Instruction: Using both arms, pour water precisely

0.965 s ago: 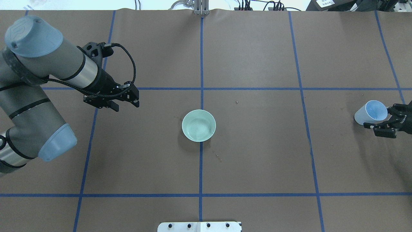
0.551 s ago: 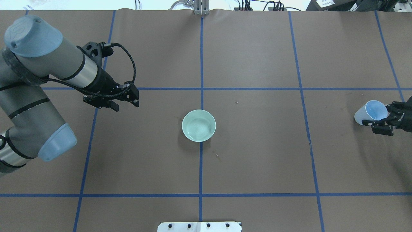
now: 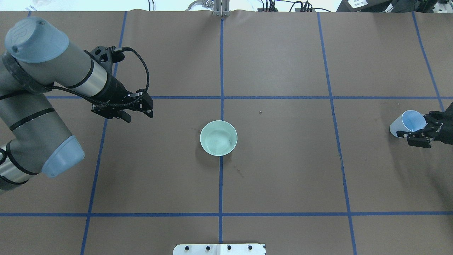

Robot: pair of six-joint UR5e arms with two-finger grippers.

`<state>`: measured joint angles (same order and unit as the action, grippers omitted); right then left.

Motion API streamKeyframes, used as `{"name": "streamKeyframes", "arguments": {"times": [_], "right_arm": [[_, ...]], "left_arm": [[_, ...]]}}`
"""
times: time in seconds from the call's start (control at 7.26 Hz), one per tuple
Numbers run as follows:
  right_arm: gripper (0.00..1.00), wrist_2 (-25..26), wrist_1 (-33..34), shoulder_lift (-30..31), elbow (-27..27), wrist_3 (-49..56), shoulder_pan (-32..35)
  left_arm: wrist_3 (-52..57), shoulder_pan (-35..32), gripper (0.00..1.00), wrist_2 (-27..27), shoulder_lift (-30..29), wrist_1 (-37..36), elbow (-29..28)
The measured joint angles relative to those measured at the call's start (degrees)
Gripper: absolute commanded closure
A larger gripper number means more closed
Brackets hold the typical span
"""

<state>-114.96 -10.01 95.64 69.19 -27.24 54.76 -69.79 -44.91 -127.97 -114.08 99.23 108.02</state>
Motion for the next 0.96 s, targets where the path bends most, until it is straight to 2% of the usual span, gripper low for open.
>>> {"name": "streamKeyframes", "arguments": {"times": [0.14, 0.28, 0.41, 0.55, 0.96], "right_arm": [[0.54, 0.0, 0.0, 0.0, 0.0, 0.0, 0.0], [0.70, 0.0, 0.0, 0.0, 0.0, 0.0, 0.0], [0.80, -0.1, 0.0, 0.0, 0.0, 0.0, 0.0], [0.86, -0.2, 0.0, 0.0, 0.3, 0.0, 0.0], [0.90, -0.6, 1.7, -0.2, 5.1, -1.2, 0.1]], "left_arm": [[0.0, 0.0, 0.28, 0.0, 0.0, 0.0, 0.0], [0.0, 0.0, 0.28, 0.0, 0.0, 0.0, 0.0], [0.0, 0.0, 0.28, 0.0, 0.0, 0.0, 0.0], [0.0, 0.0, 0.28, 0.0, 0.0, 0.0, 0.1], [0.0, -0.3, 0.28, -0.2, 0.0, -0.1, 0.5]]}}
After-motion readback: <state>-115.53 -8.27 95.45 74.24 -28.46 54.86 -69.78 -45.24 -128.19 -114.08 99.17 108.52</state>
